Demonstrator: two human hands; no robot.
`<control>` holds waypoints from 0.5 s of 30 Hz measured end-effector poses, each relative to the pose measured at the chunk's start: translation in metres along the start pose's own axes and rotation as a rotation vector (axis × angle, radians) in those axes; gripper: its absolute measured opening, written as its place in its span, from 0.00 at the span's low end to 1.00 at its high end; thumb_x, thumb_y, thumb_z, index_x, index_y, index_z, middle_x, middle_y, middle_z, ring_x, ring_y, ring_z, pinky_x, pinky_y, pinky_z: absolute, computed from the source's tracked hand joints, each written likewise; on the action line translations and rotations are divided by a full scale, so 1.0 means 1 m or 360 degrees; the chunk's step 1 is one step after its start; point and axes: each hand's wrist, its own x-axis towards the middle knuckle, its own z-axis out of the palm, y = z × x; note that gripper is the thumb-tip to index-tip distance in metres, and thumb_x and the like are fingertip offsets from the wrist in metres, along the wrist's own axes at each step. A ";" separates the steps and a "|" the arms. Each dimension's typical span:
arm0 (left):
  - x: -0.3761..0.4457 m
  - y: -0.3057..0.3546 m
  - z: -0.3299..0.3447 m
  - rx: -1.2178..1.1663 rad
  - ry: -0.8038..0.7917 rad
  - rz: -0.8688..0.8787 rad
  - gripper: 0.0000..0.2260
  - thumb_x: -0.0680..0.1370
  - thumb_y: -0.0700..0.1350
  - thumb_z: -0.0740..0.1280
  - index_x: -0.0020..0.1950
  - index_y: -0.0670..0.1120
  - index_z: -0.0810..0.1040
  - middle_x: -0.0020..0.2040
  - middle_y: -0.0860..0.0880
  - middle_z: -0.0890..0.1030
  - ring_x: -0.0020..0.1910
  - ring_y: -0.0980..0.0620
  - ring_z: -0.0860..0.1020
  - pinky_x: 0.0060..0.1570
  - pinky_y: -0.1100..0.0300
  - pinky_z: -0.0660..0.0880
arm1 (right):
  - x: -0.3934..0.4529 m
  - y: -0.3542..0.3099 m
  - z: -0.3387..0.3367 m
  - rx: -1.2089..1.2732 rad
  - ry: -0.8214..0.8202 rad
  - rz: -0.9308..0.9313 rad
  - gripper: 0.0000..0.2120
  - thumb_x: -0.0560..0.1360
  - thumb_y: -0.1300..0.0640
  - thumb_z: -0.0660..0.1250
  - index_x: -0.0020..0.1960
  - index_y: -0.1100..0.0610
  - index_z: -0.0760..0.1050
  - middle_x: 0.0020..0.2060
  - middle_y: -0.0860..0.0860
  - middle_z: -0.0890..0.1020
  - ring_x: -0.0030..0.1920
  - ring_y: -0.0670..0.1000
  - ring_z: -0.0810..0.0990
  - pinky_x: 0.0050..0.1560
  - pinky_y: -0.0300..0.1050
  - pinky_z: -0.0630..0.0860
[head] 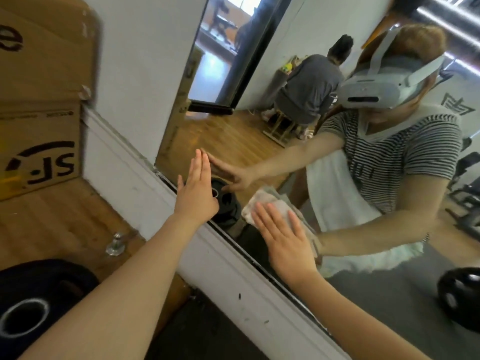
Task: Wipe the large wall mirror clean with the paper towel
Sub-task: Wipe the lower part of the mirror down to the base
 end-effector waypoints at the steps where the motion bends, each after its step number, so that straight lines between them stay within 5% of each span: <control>1: -0.001 0.002 0.000 -0.0002 0.0014 -0.0009 0.42 0.77 0.37 0.65 0.79 0.43 0.38 0.79 0.48 0.37 0.78 0.48 0.41 0.75 0.43 0.46 | -0.016 -0.004 0.009 0.0044 -0.0080 -0.0019 0.36 0.65 0.60 0.61 0.75 0.57 0.64 0.75 0.51 0.62 0.78 0.51 0.40 0.76 0.51 0.34; 3: -0.003 0.006 0.001 -0.0003 0.0042 -0.0024 0.40 0.78 0.39 0.65 0.79 0.43 0.39 0.79 0.48 0.38 0.78 0.48 0.41 0.75 0.43 0.46 | -0.038 -0.009 0.018 0.0103 -0.0162 -0.0026 0.34 0.68 0.58 0.56 0.74 0.56 0.64 0.74 0.52 0.65 0.78 0.51 0.43 0.76 0.50 0.36; 8: -0.037 0.018 0.012 -0.0046 0.0048 -0.0108 0.33 0.80 0.42 0.63 0.80 0.43 0.49 0.80 0.45 0.45 0.79 0.47 0.44 0.75 0.46 0.48 | -0.047 -0.020 0.007 0.0354 -0.0161 0.0167 0.43 0.58 0.65 0.68 0.72 0.54 0.65 0.72 0.52 0.66 0.77 0.49 0.45 0.75 0.53 0.43; 13: -0.083 0.071 -0.019 -0.1208 -0.0573 -0.1123 0.17 0.84 0.50 0.57 0.68 0.44 0.72 0.66 0.46 0.74 0.67 0.47 0.71 0.70 0.51 0.65 | -0.030 -0.030 -0.044 0.0699 -0.0154 0.0316 0.55 0.52 0.68 0.76 0.75 0.53 0.57 0.72 0.53 0.66 0.78 0.49 0.43 0.74 0.56 0.43; 15: -0.102 0.086 -0.048 -0.1562 -0.0622 -0.1215 0.13 0.82 0.53 0.60 0.60 0.47 0.76 0.60 0.49 0.79 0.62 0.50 0.76 0.68 0.50 0.68 | -0.019 -0.031 -0.077 0.0830 -0.0151 0.0317 0.54 0.54 0.68 0.76 0.75 0.53 0.56 0.72 0.53 0.65 0.78 0.48 0.42 0.74 0.56 0.41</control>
